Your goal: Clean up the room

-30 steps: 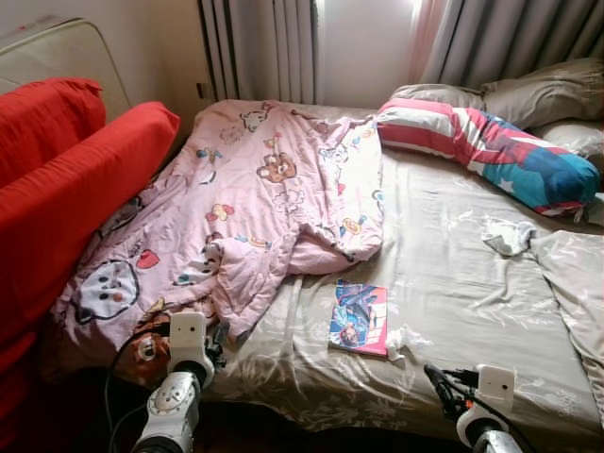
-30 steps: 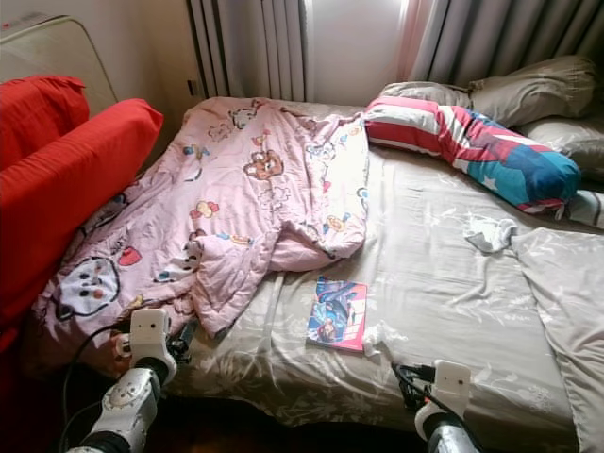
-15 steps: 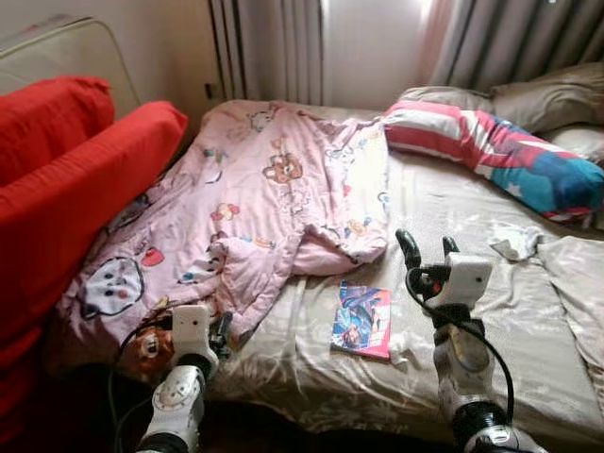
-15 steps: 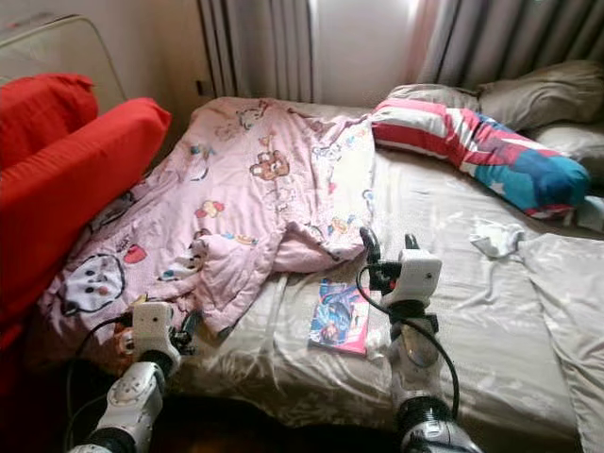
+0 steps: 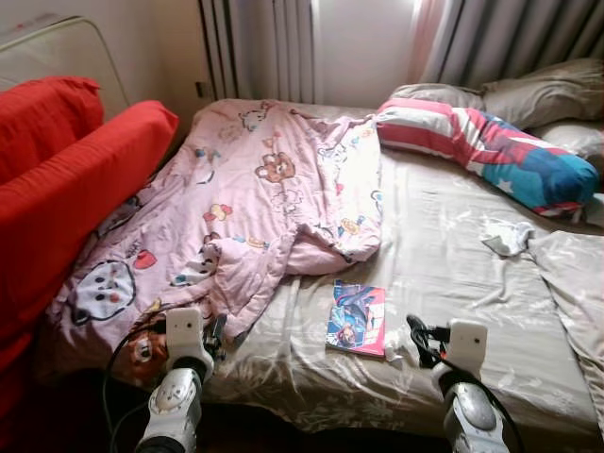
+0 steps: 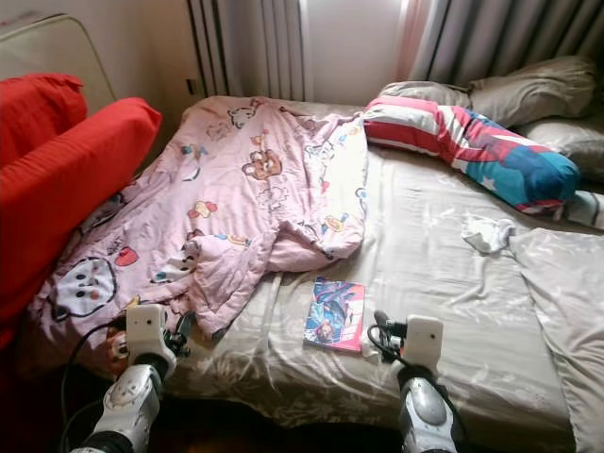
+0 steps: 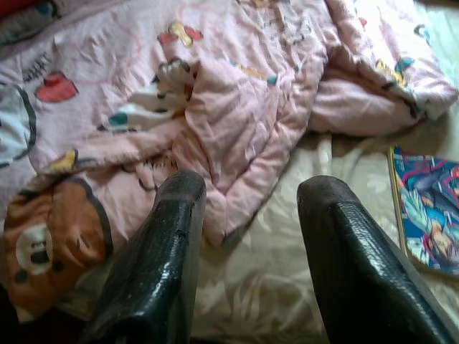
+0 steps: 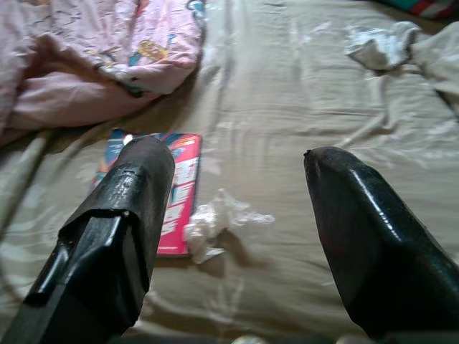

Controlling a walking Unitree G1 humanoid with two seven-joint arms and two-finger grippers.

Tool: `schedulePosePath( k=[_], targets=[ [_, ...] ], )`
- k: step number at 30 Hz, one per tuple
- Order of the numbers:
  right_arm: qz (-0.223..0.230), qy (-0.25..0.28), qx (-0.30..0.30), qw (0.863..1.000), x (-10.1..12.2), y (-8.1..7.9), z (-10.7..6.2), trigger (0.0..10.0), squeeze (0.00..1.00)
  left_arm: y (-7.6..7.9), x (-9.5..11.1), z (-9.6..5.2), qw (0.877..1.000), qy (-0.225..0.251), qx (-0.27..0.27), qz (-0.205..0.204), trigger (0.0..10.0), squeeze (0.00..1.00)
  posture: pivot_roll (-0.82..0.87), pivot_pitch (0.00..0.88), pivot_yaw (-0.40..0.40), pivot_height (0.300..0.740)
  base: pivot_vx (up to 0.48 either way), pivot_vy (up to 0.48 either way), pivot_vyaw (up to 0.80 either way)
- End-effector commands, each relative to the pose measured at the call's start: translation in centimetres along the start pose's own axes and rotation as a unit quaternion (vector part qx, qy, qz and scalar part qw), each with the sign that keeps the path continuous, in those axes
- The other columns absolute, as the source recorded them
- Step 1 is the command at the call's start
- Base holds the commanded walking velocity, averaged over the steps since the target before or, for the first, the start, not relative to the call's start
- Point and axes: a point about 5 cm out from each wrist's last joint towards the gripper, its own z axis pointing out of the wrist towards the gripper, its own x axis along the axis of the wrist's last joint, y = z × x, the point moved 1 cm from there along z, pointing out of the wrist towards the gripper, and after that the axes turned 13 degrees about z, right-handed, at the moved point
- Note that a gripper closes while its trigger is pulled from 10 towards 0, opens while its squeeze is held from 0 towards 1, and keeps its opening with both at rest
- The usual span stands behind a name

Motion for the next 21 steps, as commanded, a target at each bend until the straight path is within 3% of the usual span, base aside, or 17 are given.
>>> schedulePosePath(
  k=[1,8,15,21],
  targets=[
    [-0.001,0.002,-0.008,1.0,-0.1,0.4,-0.2,10.0,0.0,-0.3,-0.7,-0.3,1.0,-0.016,0.004,-0.001,10.0,0.0,-0.04,0.0,-0.031,0.74,0.0,0.0,0.0],
    [0.008,-0.023,-0.018,1.0,-1.0,0.9,-0.6,10.0,0.0,-0.4,-0.6,-0.2,1.0,-0.015,0.001,-0.003,10.0,0.0,-0.04,0.0,-0.03,0.74,0.0,0.0,0.0],
    [0.037,-0.061,-0.041,0.997,-1.4,1.6,-0.3,10.0,0.0,0.5,-0.5,0.0,0.999,-0.021,-0.025,0.004,10.0,0.0,-0.03,0.001,-0.031,0.74,0.0,0.0,0.0],
    [0.046,-0.069,-0.044,0.996,-1.1,1.9,-0.1,10.0,0.0,0.8,-0.4,0.0,0.999,-0.02,-0.028,-0.001,10.0,0.0,-0.03,0.009,-0.031,0.74,0.268,0.0,0.0]
  ],
)
